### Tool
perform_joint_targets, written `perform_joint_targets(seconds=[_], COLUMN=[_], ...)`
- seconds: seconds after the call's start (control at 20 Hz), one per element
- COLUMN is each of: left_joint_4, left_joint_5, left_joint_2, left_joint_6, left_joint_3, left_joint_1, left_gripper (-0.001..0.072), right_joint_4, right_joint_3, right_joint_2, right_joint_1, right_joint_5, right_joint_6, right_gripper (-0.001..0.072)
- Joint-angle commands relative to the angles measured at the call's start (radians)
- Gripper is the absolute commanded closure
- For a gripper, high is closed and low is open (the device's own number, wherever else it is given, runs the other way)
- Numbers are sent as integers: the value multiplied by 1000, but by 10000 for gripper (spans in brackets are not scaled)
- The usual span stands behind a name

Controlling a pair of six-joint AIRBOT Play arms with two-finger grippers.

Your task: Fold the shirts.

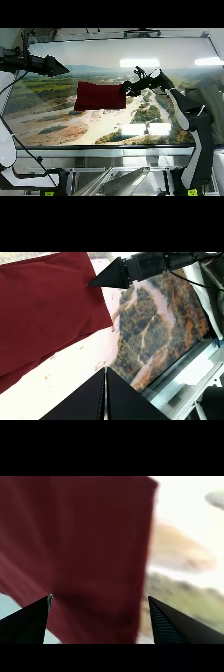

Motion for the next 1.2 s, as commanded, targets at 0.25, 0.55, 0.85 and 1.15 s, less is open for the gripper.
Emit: perform_joint_targets(seconds=[0.25,0.55,0.85,1.15], left_joint_4=[1,1,1,1], left_joint_5=[1,1,-2,-3], left_joint_2=[0,0,0,0], left_joint_6=[9,8,8,8], left_joint_3=[0,-1,-1,-1], left_joint_1=[1,1,1,1], left_gripper=[679,679,679,679], right_joint_4=[176,13,-95,-377], right_joint_3=[2,2,3,0], right_joint_2=[-21,209,489,724], right_joint_1=[51,-33,-408,-813], right_joint_5=[-42,-90,-156,228], right_joint_6=[-82,-51,236,554], right_gripper=[685,695,695,695])
